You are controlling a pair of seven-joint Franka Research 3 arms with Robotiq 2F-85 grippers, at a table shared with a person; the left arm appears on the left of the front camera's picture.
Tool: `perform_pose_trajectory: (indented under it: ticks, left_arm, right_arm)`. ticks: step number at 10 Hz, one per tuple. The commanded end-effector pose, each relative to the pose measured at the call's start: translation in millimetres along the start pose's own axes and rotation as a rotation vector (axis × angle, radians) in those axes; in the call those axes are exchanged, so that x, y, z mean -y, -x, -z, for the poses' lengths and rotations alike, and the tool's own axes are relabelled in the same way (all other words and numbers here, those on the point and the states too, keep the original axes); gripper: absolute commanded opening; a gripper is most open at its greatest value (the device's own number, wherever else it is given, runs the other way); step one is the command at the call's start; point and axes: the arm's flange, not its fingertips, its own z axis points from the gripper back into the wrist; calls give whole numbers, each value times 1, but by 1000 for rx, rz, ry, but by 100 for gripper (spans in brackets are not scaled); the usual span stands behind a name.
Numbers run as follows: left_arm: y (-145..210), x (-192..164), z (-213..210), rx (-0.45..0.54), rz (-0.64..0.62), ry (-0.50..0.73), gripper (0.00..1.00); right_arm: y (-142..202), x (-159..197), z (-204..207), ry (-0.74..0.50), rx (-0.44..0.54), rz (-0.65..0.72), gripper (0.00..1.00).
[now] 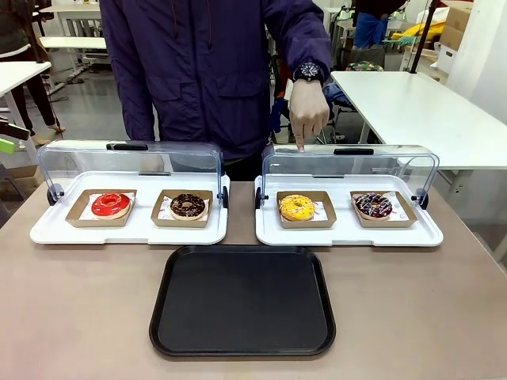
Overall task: Move the third donut from the left to the tray.
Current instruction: Pick up the Paper togo box containing the Donut indicated by the person and place it on the Handle tray.
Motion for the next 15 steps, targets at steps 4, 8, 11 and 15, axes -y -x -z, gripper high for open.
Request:
perform_pose_trajectory:
  ticks: [4,8,11,15]
  left_arm:
    - [-3,1,0,-4,3,1,100]
    - [-3,1,0,-4,3,1,100]
    - [-3,1,0,-4,3,1,100]
    - [-3,1,0,-4,3,1,100]
  right_arm:
    - [-3,4,-1,3,26,-28,100]
    - [-62,-49,57,2,-190,-211,100]
    - [-88,-94,141,-8,-428,-352,100]
    - [-76,-122,263,21,-710,-459,100]
